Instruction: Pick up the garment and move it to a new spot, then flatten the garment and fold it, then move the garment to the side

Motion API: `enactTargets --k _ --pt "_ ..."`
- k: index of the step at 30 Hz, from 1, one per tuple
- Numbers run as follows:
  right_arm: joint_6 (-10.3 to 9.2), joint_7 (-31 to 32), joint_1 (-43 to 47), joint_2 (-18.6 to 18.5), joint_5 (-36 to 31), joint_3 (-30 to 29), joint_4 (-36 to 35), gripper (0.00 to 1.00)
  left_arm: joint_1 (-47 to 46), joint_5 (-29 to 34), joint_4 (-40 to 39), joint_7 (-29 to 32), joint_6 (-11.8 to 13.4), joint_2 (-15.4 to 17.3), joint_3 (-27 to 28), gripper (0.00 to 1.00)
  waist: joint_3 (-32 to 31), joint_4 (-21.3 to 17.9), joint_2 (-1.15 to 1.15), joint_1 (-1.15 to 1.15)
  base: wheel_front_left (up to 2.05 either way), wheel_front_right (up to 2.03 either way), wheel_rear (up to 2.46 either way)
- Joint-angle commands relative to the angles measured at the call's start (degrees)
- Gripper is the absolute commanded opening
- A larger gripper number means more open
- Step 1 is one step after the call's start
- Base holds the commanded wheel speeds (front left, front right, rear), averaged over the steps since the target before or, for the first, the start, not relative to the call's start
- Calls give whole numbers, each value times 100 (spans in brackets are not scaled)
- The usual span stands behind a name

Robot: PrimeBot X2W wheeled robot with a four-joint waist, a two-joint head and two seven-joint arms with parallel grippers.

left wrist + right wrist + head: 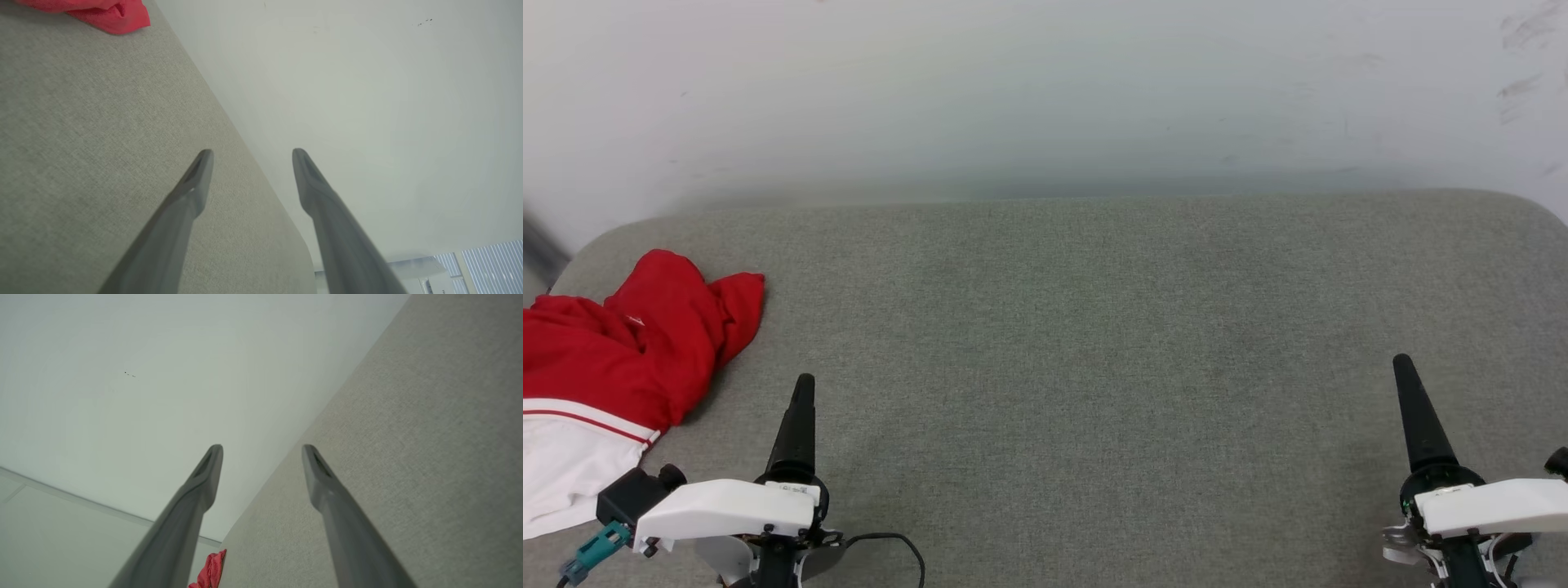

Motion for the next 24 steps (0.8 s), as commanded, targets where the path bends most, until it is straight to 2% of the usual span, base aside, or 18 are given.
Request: enactTargets --k 1,12,24 --pt "0 -65 -26 -8 -353 59 -176 100 -17 341 -159 -68 71 18 -57 100 4 1 0 0 0 0 0" --pt "0 -302 107 -8 -1595 156 -280 100 69 1554 -222 -304 359 46 -284 100 39 11 0 0 0 0 0" --pt "0 -518 192 -8 -2533 165 -400 100 120 2432 -321 -517 592 92 -429 100 66 21 0 0 0 0 0"
